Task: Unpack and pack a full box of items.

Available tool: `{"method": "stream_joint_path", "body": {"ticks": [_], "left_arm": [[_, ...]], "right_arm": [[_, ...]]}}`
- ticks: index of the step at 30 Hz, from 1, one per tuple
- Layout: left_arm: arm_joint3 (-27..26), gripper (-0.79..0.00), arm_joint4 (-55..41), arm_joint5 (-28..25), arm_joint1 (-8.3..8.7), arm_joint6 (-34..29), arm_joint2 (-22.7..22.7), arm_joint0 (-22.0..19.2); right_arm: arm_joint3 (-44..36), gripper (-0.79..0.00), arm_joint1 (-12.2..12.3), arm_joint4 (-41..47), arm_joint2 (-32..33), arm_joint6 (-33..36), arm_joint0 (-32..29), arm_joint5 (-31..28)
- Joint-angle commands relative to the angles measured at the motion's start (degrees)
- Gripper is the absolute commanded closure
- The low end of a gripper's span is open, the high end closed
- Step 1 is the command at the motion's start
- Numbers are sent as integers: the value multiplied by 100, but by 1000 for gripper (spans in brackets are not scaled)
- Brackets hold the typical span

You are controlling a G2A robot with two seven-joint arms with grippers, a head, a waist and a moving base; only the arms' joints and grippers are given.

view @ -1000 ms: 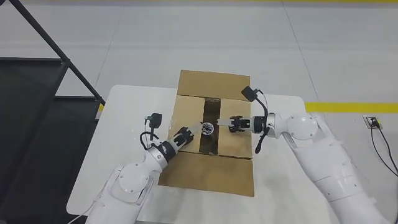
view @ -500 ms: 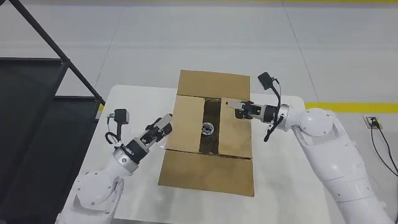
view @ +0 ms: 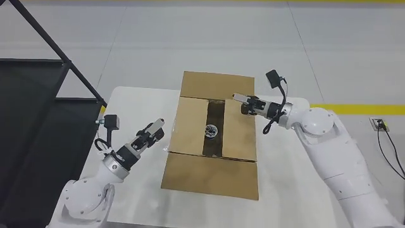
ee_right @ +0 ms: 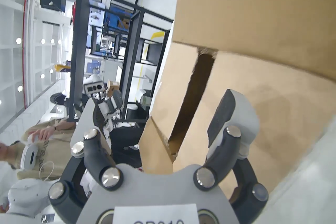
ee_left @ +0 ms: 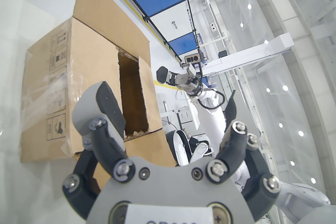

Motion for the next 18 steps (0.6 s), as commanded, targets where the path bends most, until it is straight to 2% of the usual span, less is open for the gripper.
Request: {"method": "stream_joint_path", "body": {"ticks": [1,4,8,12,18], "left_arm": [[62,-785,-95,77,13,-72,-40,5],[146,-785,-296,142,47,-351,-181,53],[325,-785,-429,293,127,-1006,-463,184],[409,-785,-573,187,193,-1537,-671,410],[564,-785,-845,193,293,-2508,-850,634]], "right_arm": [[496,-785,-85,239,-109,-100,259,-242],[1183,-785,-215,-119,-329,-879,676,-476],[2093,-785,-384,-253,-539,-1392,1138,-798],[2903,-785,-567,-397,-746,-1848,1487,-922],[3795,-785,-803,-263,-879,-1890,1792,-1005]]}}
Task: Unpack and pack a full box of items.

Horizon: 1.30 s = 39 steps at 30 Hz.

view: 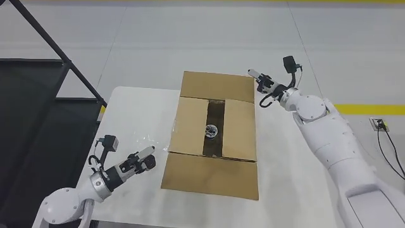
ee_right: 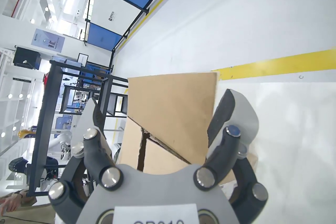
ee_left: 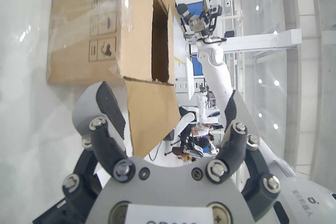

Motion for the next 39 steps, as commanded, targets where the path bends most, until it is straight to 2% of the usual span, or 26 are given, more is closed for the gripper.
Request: {"method": "stream_joint_path", "body": {"ticks": [1,9,15,19,22,35,36,37,39], "left_arm": [[67,-785,6,2,29,-286,11,35],[249,-785,29,-16,63,-676,549,-63],[259,-785,24,-16,62,-673,573,-78],[291,-785,-312,29,35,-699,777,-202],[318,-785,-461,29,29,-679,798,-273],[318,-785,-461,29,29,-679,798,-273],[318,-785,-461,29,29,-679,798,-273],[379,-785,-44,-10,60,-593,720,-183],[264,-785,6,-4,78,-605,730,-100]], "right_arm": [[250,-785,-66,67,-18,75,72,2],[783,-785,-242,581,92,778,178,-266],[797,-785,-246,610,102,810,178,-280],[816,-785,-247,1373,394,1405,90,-661],[856,-785,-226,1603,495,1722,92,-799],[856,-785,-226,1603,495,1722,92,-799],[937,-785,-198,1030,298,1388,142,-617],[776,-785,-207,607,142,1010,146,-418],[473,-785,-237,447,76,678,-5,-138]]}}
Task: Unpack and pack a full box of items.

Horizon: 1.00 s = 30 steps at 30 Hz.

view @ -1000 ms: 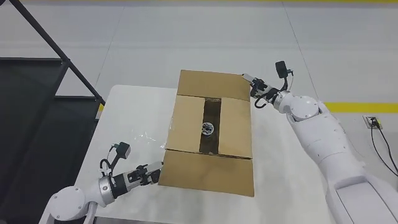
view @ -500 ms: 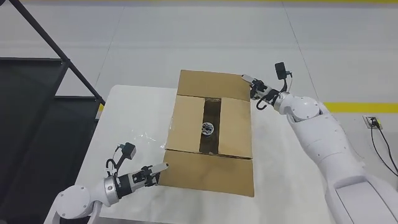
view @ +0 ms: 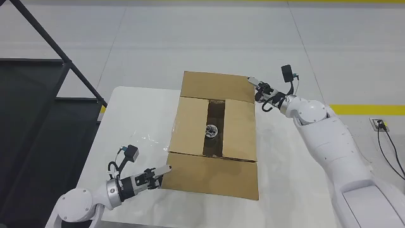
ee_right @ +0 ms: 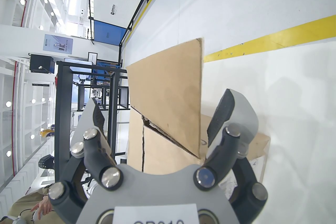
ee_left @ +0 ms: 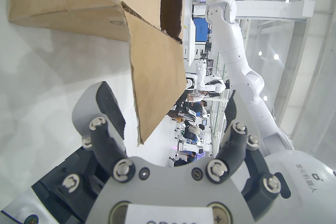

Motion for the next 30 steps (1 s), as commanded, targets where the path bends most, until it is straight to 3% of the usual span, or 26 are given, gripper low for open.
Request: {"method": "stream_joint_path", "body": {"ticks": [1,14,30], "left_arm": [[-105,-785,-11,10,21,38,22,57],[-307,-785,-810,17,62,268,13,95],[-714,-785,-1030,89,-12,1983,443,-182]], "right_arm": [[-386,-785,-14,-102,-33,-245,-134,309],[-1022,-785,169,2,292,66,-443,375],[-1912,-785,499,265,938,611,-697,151]]}}
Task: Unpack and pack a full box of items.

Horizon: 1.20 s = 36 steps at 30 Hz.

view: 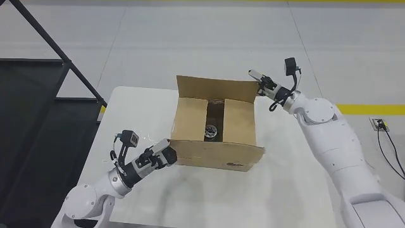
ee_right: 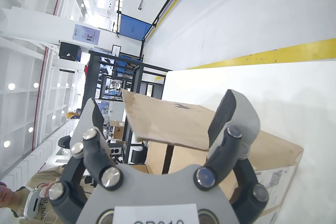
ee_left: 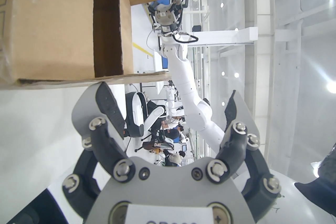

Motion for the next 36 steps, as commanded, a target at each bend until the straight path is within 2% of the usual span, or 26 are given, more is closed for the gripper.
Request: {"method": "stream_joint_path", "body": {"ticks": [1,5,13,21,28,31,36], "left_arm": [[-49,-785,213,-10,-6,249,81,-52],[-50,-785,483,41,-31,641,316,-185],[118,-785,892,164,-84,1197,729,-538],[339,-785,947,317,-127,1399,990,-819],[520,-785,1305,273,-150,1576,1180,-1011],[622,-785,1399,247,-175,1667,1322,-1094],[719,-785,1440,215,-211,1774,1473,-1241]], "right_arm": [[-214,-785,64,-10,104,126,-43,78],[-783,-785,192,-29,297,488,-183,386],[-1944,-785,398,90,609,1476,-470,1473],[-2487,-785,493,271,586,2411,-656,2948],[-2710,-785,476,643,468,2467,-834,3516],[-2568,-785,448,620,329,2278,-747,3988],[-2402,-785,385,742,148,1997,-670,4313]]}}
